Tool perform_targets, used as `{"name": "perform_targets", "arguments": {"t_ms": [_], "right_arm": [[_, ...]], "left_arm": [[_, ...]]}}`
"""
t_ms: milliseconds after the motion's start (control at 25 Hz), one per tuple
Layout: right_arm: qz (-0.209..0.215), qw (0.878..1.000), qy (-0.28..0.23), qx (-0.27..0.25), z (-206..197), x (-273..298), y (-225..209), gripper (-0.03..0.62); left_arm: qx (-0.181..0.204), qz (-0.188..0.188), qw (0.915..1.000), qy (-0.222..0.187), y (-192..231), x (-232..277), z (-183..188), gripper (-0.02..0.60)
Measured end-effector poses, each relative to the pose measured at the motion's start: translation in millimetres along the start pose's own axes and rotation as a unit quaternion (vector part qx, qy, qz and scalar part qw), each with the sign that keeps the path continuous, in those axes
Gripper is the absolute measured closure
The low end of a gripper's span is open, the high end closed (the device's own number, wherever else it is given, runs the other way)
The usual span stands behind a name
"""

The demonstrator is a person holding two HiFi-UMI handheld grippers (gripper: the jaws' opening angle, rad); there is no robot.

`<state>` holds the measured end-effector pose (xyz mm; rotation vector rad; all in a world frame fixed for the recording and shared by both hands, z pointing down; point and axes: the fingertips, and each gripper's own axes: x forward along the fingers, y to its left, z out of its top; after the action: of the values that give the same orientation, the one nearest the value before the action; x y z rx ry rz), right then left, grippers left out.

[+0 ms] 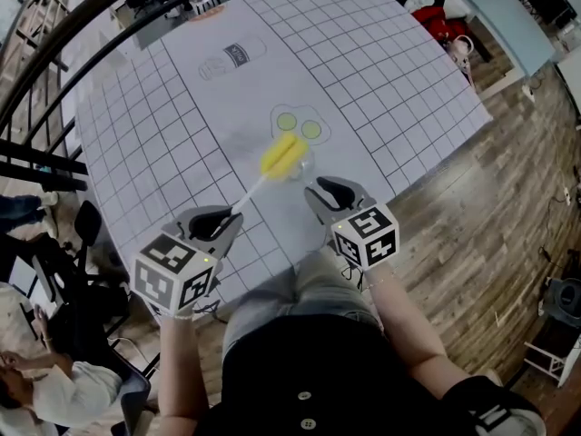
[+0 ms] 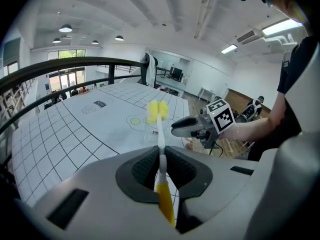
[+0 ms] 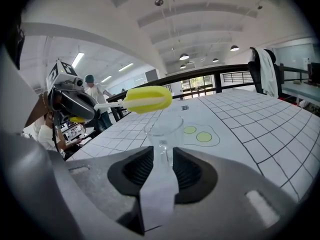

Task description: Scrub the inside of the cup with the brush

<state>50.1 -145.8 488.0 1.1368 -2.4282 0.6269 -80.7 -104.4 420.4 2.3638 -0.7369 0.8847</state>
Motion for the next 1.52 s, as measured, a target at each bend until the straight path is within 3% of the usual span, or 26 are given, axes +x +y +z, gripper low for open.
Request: {"name": "perform_targets", "arguments": {"t_ms": [480,600,840,1200,1520], "right_arm": [[0.015,0.999,0.022,-0.03,-12,14,3,0.487],[0.006,0.999,0.025,-0.048,-13,16,0,0.533],[0.0,0.994,0.033,-0.101,-12,15,3,0.543],[-0.003,0.99,0.025,-0.139,-9,16,7,0.545],[-0.013,0.974,0.04,-0.222,-4,15,14,0.545]], "left_arm": [[0.014,-0.011,0.9969,0.076,-5,13,-7,0.537],[0.014,-0.013,0.9966,0.081,-5,15,-6,0.537],[0.005,-0.016,0.9965,0.082,-6,15,-8,0.537],[-0.013,-0.019,0.9963,0.083,-6,12,-14,0.537],[-0.03,-0.017,0.9949,0.095,-2,4,-25,0.537]]}}
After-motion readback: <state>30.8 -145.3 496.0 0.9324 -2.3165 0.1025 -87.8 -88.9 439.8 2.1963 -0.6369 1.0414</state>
